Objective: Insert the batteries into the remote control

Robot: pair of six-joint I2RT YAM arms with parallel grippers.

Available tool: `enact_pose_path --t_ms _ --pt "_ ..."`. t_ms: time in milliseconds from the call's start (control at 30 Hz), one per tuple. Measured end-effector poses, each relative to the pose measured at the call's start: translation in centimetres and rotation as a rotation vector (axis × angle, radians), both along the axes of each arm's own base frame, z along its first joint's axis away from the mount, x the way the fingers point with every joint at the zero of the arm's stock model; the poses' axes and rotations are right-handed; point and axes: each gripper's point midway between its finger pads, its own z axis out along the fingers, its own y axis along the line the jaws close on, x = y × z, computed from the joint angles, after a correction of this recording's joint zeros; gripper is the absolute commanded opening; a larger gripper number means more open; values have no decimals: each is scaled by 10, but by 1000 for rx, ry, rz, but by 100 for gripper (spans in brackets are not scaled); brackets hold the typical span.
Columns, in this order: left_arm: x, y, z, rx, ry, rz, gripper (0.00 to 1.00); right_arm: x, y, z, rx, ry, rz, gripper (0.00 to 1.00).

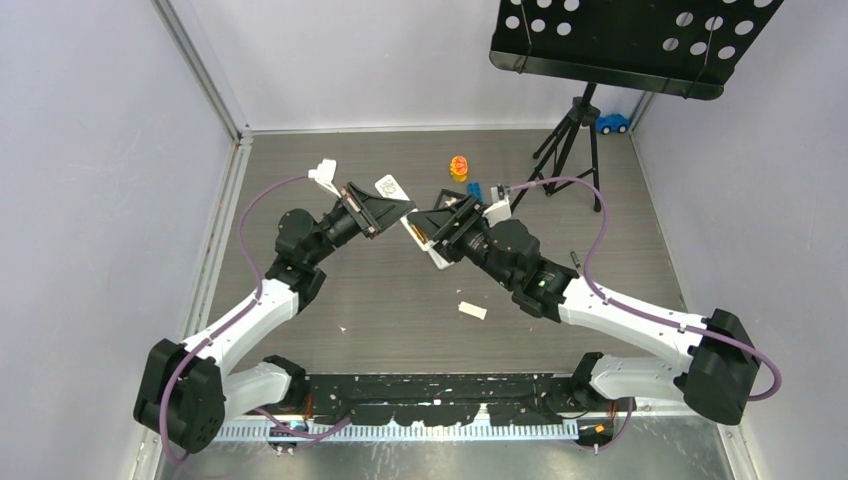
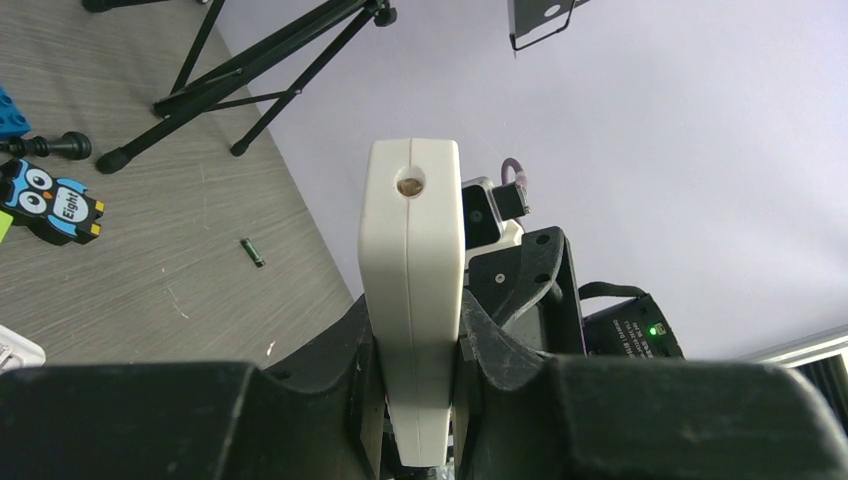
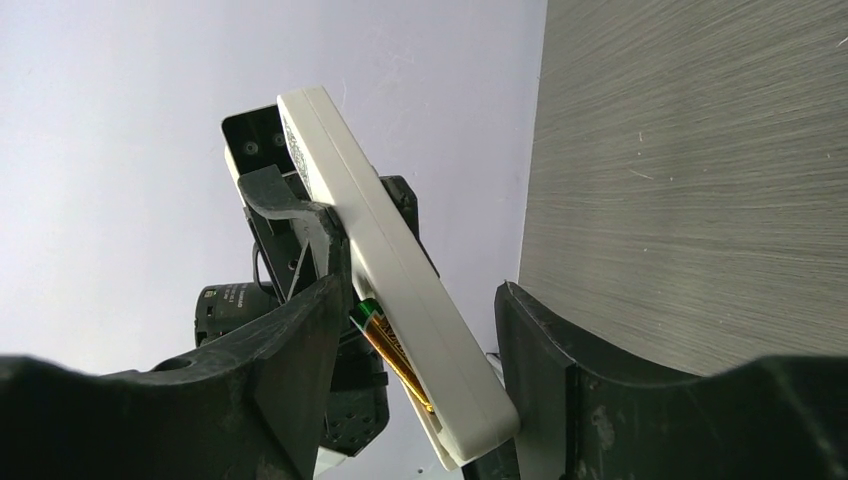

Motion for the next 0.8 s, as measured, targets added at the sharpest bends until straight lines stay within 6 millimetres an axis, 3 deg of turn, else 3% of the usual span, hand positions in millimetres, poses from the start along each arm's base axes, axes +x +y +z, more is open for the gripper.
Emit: enact_pose_path --t_ms 167,367,467,533,633,800 --pt "1 -1 -2 0 10 -5 0 0 3 -3 -14 -2 17 61" --pt "2 -2 3 -31 52 -21 0 0 4 1 -7 -14 35 39" --pt "3 -1 8 -67 97 -22 0 0 4 8 15 -29 44 31" --pt "5 1 12 -92 123 -20 0 1 4 15 38 -47 48 31" --pt "5 1 15 -106 135 -21 0 1 4 19 50 -58 58 39" --pt "2 -1 16 -91 116 -31 0 2 3 19 54 -61 60 69"
